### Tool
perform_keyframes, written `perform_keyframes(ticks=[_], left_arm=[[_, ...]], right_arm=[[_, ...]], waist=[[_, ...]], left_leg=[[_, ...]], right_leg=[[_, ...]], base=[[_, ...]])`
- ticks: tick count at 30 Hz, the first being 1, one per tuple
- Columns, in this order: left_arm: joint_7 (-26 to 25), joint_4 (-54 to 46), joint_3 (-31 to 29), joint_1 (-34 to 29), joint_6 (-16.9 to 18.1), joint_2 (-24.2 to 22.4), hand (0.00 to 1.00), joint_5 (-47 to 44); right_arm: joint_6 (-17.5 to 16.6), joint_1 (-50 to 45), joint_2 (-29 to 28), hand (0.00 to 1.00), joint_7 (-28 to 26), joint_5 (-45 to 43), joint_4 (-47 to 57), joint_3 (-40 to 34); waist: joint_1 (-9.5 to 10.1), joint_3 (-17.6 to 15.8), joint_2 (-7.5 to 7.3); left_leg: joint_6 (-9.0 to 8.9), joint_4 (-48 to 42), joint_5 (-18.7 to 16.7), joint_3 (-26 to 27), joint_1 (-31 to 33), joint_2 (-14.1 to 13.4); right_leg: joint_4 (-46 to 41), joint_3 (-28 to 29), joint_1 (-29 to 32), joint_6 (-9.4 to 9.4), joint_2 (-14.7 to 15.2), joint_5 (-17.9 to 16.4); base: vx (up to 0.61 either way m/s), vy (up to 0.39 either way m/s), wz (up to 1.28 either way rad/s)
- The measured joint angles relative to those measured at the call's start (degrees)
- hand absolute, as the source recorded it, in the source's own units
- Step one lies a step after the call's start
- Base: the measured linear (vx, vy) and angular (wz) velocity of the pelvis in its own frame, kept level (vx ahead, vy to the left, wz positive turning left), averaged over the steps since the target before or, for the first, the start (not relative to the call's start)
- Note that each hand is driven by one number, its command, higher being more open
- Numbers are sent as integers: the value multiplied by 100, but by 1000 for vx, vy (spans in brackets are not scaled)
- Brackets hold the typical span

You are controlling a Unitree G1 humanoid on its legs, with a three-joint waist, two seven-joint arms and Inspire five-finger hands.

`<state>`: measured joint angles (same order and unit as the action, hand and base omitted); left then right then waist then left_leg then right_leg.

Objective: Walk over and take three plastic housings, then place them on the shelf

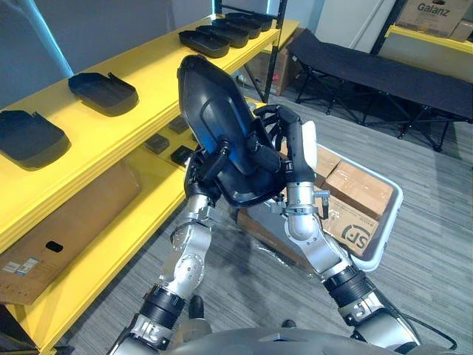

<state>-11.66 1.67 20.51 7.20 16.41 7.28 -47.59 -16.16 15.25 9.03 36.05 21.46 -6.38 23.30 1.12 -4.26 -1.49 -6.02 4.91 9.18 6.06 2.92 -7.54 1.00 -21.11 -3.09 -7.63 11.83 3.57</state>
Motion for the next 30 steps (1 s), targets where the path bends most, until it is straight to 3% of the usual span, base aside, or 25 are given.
perform_keyframes(ticks=[6, 12, 17, 22, 26, 28, 30], left_arm=[[-579, -264, -87, -69, 6, -250, 0, 780], [-1638, -1050, -297, -73, -14, -464, 0, 2775], [-2376, -1126, -1130, -113, -61, -463, 0, 4222], [-2903, -965, -1565, -129, -412, -323, 0, 5803], [-3021, -242, -1713, -119, -424, -43, 0, 6310], [-3012, 215, -1906, -146, -395, -24, 0, 6335], [-2932, 344, -2070, -326, -239, -33, 0, 6043]], right_arm=[[-341, -151, -1, 100, -98, -592, 100, 42], [-535, -354, 22, 100, -480, -1555, 941, -41], [-975, -366, 49, 100, -1435, -2834, 1890, -564], [-1443, -466, 82, 100, -2453, -3894, 2208, -702], [-1455, -822, 91, 100, -3218, -4609, 2435, -731], [-1242, -1147, 83, 100, -3551, -4926, 2509, -870], [-832, -1436, 67, 100, -3542, -4837, 2465, -979]], waist=[[-31, 1, -2], [-31, 1, -1], [-131, 21, 26], [-124, 64, 25], [-159, 139, 19], [-217, 139, 18], [-296, 140, 16]], left_leg=[[0, -1, 1, 18, -20, -2], [-11, 1, -10, 58, -96, -6], [-50, 20, -121, 132, -204, -17], [-47, 20, -127, 191, -175, -19], [-44, 19, -143, 260, -168, -21], [-23, 19, -134, 292, -166, -21], [-15, 19, -128, 315, -165, -23]], right_leg=[[-8, 7, -16, -8, 0, 5], [-12, 55, -51, -10, -1, 4], [-5, 119, -94, 0, -3, -50], [5, 189, -21, 0, -1, -46], [15, 263, 17, 12, -1, -24], [16, 291, 23, 9, 1, -14], [15, 318, 48, 8, 1, -15]], base=[[0, 0, 0], [-6, -10, -4], [-39, -9, -5], [-14, -6, -5], [32, -11, -10], [39, -13, -8], [23, -12, -10]])
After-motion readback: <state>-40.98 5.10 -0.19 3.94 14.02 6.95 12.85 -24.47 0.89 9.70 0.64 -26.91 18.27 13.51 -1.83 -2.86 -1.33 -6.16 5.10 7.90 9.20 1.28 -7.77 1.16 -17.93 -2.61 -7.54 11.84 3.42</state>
